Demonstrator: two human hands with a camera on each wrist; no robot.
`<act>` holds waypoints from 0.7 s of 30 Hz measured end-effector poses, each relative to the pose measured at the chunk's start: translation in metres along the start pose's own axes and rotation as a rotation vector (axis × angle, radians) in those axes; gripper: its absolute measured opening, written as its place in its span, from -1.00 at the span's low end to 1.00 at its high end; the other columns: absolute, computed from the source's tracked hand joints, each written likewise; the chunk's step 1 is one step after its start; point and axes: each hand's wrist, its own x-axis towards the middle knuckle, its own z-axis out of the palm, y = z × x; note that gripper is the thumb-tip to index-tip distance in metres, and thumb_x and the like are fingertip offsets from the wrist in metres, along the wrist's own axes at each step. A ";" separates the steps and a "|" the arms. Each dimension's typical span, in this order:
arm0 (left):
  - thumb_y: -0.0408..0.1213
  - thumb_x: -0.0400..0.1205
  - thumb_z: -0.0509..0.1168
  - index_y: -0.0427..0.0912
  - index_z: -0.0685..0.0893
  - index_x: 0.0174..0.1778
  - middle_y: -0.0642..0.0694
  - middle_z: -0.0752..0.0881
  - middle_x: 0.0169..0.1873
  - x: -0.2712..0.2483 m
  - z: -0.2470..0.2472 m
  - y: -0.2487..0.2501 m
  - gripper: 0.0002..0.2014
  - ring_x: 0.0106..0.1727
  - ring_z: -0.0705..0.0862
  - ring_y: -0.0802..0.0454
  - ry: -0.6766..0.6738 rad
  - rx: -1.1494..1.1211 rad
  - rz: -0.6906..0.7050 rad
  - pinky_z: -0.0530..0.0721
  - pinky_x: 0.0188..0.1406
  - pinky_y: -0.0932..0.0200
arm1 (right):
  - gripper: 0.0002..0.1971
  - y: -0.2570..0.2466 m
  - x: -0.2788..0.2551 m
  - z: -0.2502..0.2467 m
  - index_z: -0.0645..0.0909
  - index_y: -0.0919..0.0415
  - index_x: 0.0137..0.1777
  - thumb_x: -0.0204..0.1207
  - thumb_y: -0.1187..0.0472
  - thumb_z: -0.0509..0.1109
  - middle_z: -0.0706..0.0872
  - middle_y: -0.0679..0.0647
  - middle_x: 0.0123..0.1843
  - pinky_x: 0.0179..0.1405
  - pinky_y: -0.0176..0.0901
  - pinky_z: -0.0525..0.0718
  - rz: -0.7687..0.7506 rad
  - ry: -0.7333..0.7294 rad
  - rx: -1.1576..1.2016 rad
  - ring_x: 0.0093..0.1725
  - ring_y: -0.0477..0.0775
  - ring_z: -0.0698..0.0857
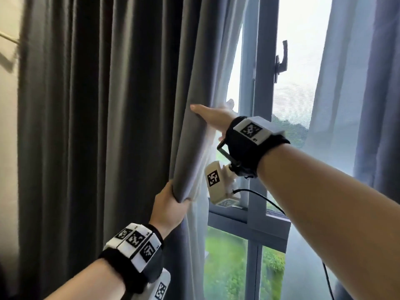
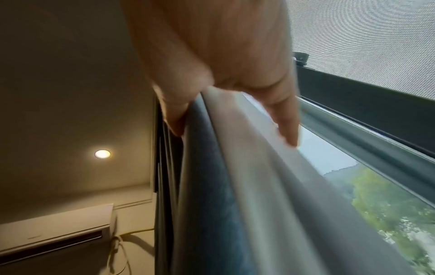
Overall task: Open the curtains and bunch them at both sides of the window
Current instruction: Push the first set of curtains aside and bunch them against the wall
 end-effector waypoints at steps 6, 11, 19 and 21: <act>-0.33 0.39 0.47 -0.21 0.63 0.08 -0.07 0.74 -0.15 0.027 -0.076 -0.023 -0.66 -0.10 0.66 0.02 0.041 0.231 0.086 0.46 -0.15 0.38 | 0.56 -0.005 0.030 0.040 -0.60 0.05 0.56 -0.17 -0.53 0.43 0.10 0.40 0.67 0.49 0.41 0.32 0.079 0.131 -0.175 0.56 0.51 0.28; -0.28 0.41 0.44 -0.12 0.61 0.10 0.04 0.69 -0.18 0.058 -0.121 -0.050 -0.66 -0.11 0.65 0.04 -0.002 0.268 0.082 0.52 -0.14 0.28 | 0.68 -0.006 0.066 0.099 -0.28 0.09 0.65 -0.54 -0.58 0.35 0.32 0.31 0.60 0.42 0.34 0.45 0.093 0.134 -0.115 0.49 0.44 0.42; -0.25 0.41 0.46 0.12 0.51 -0.29 0.10 0.69 -0.32 0.123 -0.193 -0.124 -0.76 -0.26 0.66 0.18 -0.033 0.295 0.076 0.55 -0.45 0.44 | 0.39 -0.025 0.106 0.209 -0.18 0.16 0.67 -0.03 -0.40 0.52 0.25 0.24 0.63 0.42 0.22 0.48 0.069 -0.007 0.088 0.52 0.31 0.39; -0.24 0.40 0.47 0.07 0.52 -0.23 0.14 0.68 -0.30 0.137 -0.212 -0.141 -0.77 -0.24 0.66 0.17 -0.022 0.297 0.068 0.55 -0.33 0.36 | 0.23 -0.031 0.112 0.235 -0.01 0.18 0.65 0.08 -0.36 0.51 0.37 0.22 0.55 0.35 0.22 0.55 0.058 -0.045 0.130 0.43 0.28 0.48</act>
